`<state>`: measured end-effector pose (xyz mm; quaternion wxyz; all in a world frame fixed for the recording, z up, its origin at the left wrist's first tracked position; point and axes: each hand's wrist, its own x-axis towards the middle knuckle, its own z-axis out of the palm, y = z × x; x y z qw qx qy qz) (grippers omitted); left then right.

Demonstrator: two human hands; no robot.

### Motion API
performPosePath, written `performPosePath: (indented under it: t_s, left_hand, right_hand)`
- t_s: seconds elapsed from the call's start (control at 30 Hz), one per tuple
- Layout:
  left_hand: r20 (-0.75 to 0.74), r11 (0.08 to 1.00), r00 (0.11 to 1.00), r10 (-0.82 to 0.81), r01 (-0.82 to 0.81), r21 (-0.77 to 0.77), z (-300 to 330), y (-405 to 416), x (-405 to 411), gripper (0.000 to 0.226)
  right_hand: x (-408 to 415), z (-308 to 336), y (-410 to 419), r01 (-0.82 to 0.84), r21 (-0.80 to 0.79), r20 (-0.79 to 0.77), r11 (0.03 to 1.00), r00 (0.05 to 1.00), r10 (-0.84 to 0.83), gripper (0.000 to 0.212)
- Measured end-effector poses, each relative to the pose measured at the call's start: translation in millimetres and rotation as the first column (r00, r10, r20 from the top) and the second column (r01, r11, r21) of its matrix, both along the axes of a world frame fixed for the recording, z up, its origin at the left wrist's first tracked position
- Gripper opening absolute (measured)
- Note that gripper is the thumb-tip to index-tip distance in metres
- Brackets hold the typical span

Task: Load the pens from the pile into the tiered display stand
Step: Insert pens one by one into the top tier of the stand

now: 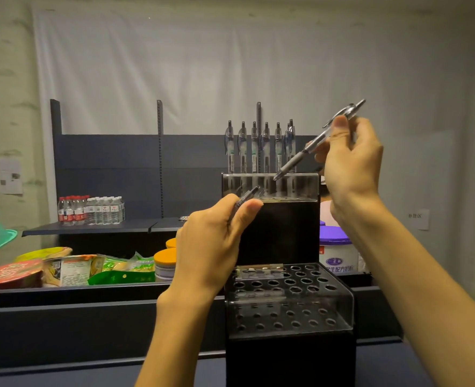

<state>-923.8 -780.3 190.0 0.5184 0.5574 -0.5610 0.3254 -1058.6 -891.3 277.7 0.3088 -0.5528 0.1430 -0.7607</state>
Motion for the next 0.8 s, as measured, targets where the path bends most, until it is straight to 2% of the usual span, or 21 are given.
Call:
performPosePath:
  t_s: [0.17, 0.27, 0.57, 0.8]
  left_hand:
    - [0.009, 0.998, 0.998, 0.060, -0.060, 0.019, 1.3, 2.0, -1.9, 0.048]
    - [0.003, 0.997, 0.997, 0.072, -0.072, 0.023, 1.2, 1.9, -1.6, 0.052]
    - [-0.021, 1.000, 0.999, 0.025, -0.025, -0.004, 2.0, 4.4, -0.3, 0.047]
    - [-0.031, 1.000, 0.999, -0.012, 0.011, -0.013, 1.1, 1.0, 0.2, 0.051]
  right_hand:
    - [5.0, 16.0, -7.3, 0.094, -0.035, -0.033, 0.995, 0.995, -0.095, 0.018]
    - [6.7, 19.7, -9.4, 0.141, -0.068, -0.103, 0.988, 0.984, -0.147, 0.025]
    - [14.4, 26.7, -10.6, 0.206, -0.186, -0.358, 0.961, 0.896, -0.262, 0.025]
    - [23.4, 35.4, -10.2, 0.315, -0.261, -0.598, 0.913, 0.689, -0.409, 0.030]
